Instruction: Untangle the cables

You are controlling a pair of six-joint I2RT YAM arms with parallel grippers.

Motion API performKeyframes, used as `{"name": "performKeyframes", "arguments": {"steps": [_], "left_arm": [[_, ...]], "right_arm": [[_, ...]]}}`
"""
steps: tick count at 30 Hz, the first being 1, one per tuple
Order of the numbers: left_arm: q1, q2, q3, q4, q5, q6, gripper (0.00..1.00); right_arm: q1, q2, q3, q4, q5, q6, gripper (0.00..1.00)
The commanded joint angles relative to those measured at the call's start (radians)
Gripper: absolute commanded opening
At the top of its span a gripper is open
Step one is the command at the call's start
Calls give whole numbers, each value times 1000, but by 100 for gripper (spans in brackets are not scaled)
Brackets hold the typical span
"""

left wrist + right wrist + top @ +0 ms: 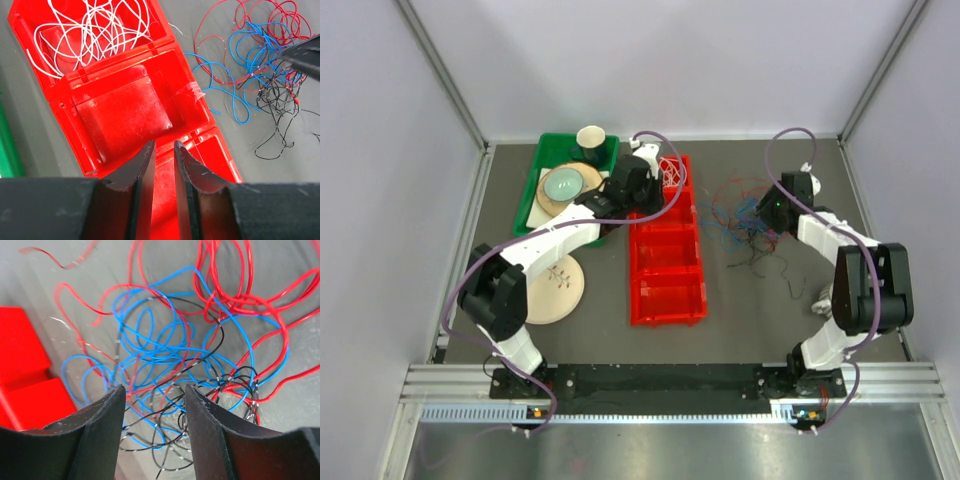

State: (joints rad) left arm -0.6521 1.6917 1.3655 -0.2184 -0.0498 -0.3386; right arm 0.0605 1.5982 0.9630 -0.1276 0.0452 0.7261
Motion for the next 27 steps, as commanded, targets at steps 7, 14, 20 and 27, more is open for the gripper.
{"name": "performKeyframes", "arguments": {"steps": [7, 14, 20, 27], "left_arm": [[-4, -12, 32, 24, -9, 9, 27], [-4, -6, 38, 22, -18, 13, 27], [-4, 8, 50, 22, -25, 15, 27], [-4, 0, 58, 24, -36, 21, 27]], "right_arm": [[-7, 51, 91, 28, -19, 4, 6], [-7, -168, 166, -4, 8, -28, 0], [-8, -311, 437, -86, -16, -79, 0], [-7, -371, 658, -129, -41, -108, 0]]}}
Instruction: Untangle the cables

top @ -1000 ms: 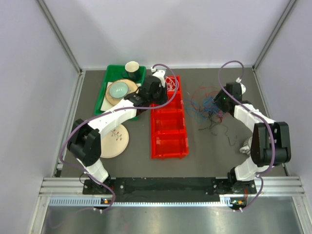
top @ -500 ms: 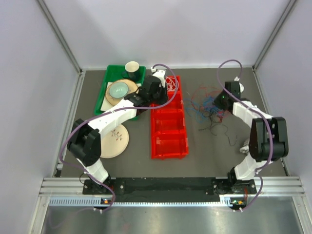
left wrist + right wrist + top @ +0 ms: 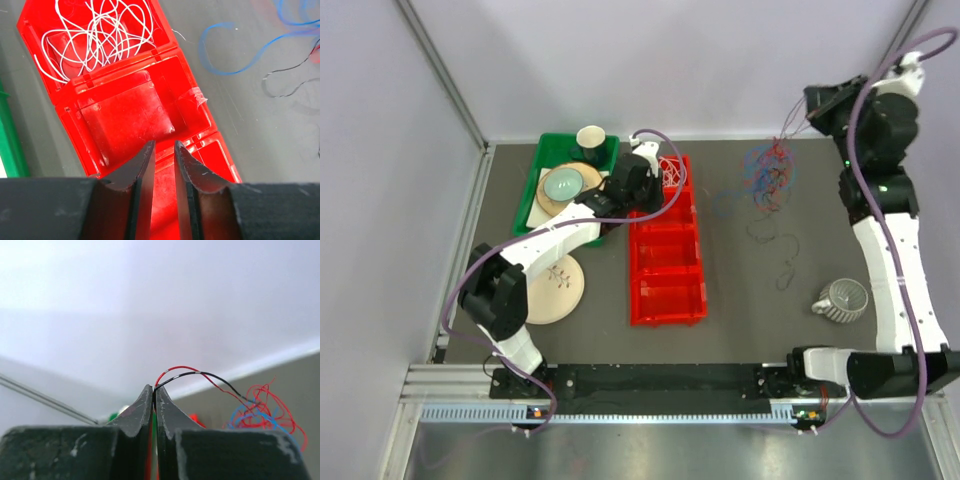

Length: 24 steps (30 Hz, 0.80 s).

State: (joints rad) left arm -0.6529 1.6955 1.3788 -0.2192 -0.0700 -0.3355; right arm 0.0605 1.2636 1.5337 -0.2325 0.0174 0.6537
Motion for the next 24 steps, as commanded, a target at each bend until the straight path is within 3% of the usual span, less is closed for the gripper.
{"name": "performKeyframes", "arguments": {"steps": [1, 4, 9, 10, 13, 14, 24], "left_arm": [[-4, -7, 45, 24, -14, 18, 27], [-4, -8, 40, 26, -10, 15, 27], [-4, -16, 22, 32, 2, 4, 27], [-4, -14, 19, 32, 4, 3, 27], [-4, -20, 11, 30, 10, 3, 28], [-4, -17, 11, 29, 12, 3, 28], [-4, -34, -14, 37, 35, -16, 30]], "right_arm": [[-8, -50, 92, -24, -8, -35, 0], [-7, -66, 65, -24, 13, -51, 0], [-8, -60, -180, -24, 61, -52, 0], [-10, -50, -260, -24, 61, -51, 7], [-14, 17, -332, -53, 23, -52, 56], [-13, 49, -337, -65, 10, -52, 60], [-45, -52, -509, -97, 147, -86, 61]]}}
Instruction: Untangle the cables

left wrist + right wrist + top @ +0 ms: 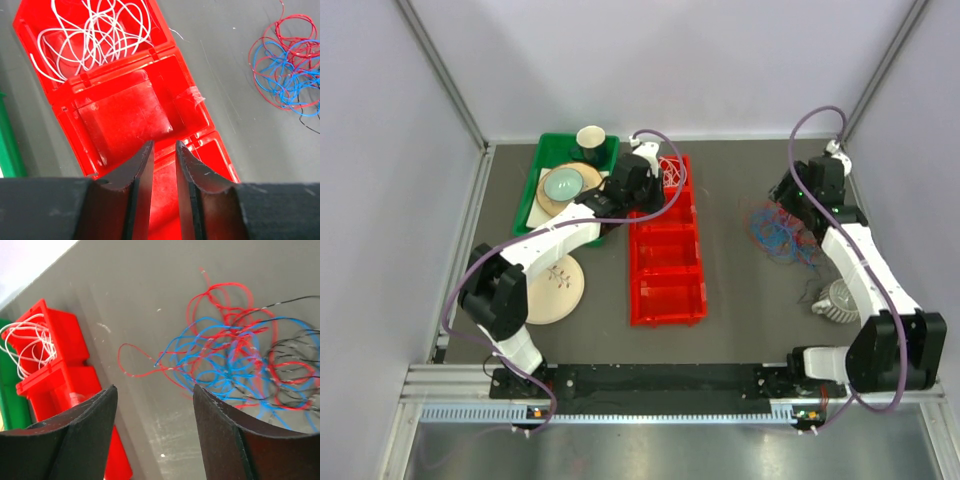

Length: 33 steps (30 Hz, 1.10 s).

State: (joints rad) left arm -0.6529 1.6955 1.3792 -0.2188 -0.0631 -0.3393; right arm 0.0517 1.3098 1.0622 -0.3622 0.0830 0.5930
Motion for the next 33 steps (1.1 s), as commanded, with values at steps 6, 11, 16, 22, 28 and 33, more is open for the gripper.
{"name": "performKeyframes", "arguments": {"steps": [6, 11, 16, 22, 28, 33], "left_arm": [[-4, -33, -19, 39, 48, -13, 30], [-4, -30, -34, 55, 59, -27, 30], [-5, -23, -43, 59, 87, -38, 31], [-5, -26, -54, 76, 109, -46, 31], [-5, -23, -63, 85, 109, -46, 31], [-5, -22, -68, 82, 103, -49, 31]], "right_arm": [[-90, -139, -184, -17, 200, 5, 74], [-191, -83, -260, 25, 154, 113, 84], [-228, 20, -185, 55, 138, 111, 73], [-280, 141, -124, 112, 115, 107, 68], [-280, 295, -50, 176, 106, 84, 53], [-276, 283, -24, 184, 63, 77, 0]]}}
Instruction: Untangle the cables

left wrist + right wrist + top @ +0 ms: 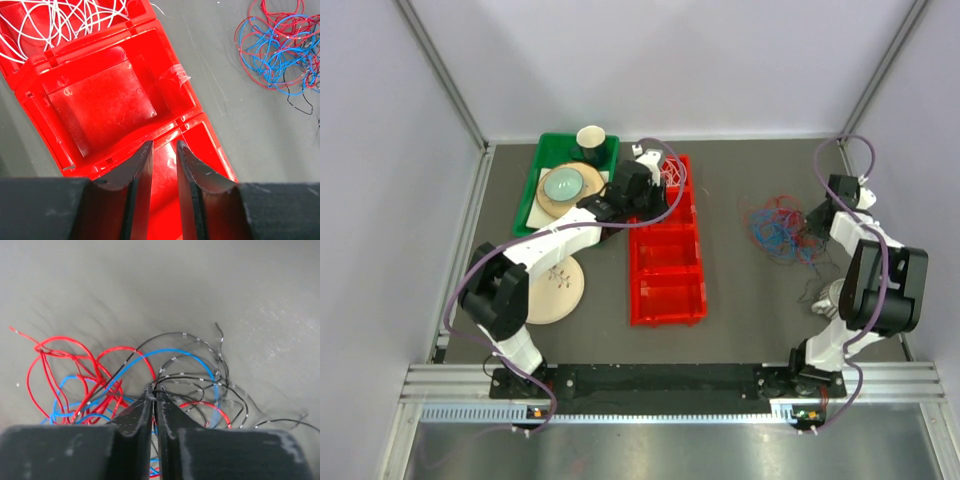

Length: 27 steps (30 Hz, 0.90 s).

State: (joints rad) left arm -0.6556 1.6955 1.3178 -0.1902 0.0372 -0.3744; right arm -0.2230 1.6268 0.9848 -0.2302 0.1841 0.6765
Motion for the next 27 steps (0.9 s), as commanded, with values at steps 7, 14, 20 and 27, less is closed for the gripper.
{"name": "performKeyframes", "arguments": {"steps": [7, 14, 20, 27], "left_arm": [[-3, -19, 1, 57, -25, -9, 31], [-2, -16, 17, 58, -65, -9, 30], [-1, -25, 15, 57, -65, -17, 30], [-2, -68, 17, 69, -7, 8, 34]], "right_arm": [[22, -446, 55, 43, -124, -26, 0], [25, -639, 334, -73, -279, -18, 0], [27, -673, 456, -90, -374, -3, 0], [30, -638, 267, -87, -356, -14, 0]]}}
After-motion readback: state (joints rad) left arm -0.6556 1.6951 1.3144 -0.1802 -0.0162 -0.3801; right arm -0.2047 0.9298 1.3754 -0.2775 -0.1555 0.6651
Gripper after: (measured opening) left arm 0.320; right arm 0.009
